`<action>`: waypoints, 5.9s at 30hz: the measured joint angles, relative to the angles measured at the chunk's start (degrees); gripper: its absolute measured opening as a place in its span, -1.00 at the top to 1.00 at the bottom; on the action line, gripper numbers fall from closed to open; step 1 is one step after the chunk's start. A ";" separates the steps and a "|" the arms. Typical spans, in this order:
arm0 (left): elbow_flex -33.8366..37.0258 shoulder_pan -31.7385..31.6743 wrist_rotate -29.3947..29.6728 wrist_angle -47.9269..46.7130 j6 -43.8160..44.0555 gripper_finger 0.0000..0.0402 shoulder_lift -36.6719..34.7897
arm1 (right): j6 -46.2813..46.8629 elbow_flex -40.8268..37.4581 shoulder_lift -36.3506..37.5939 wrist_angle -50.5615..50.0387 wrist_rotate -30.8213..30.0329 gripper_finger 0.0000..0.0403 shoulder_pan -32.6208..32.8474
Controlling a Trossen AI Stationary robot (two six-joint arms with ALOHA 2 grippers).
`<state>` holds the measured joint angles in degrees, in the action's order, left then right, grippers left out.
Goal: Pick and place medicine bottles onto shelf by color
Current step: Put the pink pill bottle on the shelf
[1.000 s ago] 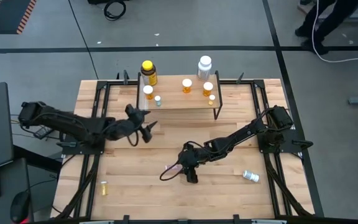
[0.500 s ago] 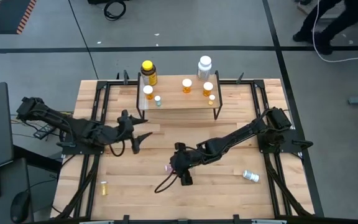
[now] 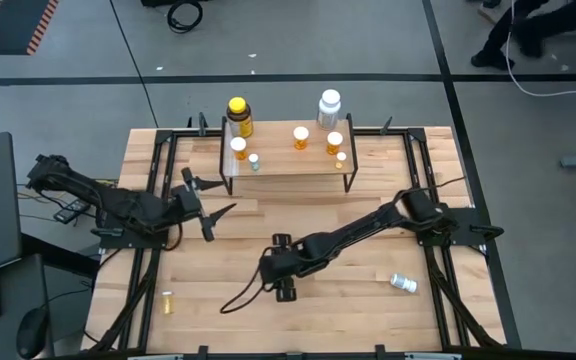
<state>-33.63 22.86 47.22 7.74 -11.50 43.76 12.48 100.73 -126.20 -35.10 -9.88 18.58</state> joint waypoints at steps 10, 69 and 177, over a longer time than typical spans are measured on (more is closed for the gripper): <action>-0.09 4.70 0.28 -0.06 -2.68 -0.41 -9.10 | 2.86 17.01 -9.10 -18.17 -1.40 -0.08 0.07; -0.09 15.64 0.34 -17.04 21.45 -0.41 -8.50 | 8.80 14.36 -13.61 -9.58 -6.11 0.16 1.50; -1.03 15.55 0.79 -14.76 13.21 -0.41 -8.63 | 11.24 9.51 -10.64 -8.38 -2.48 0.22 0.05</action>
<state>-34.65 38.41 48.01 -7.03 1.72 35.14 23.71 110.24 -136.84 -43.48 -12.36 18.63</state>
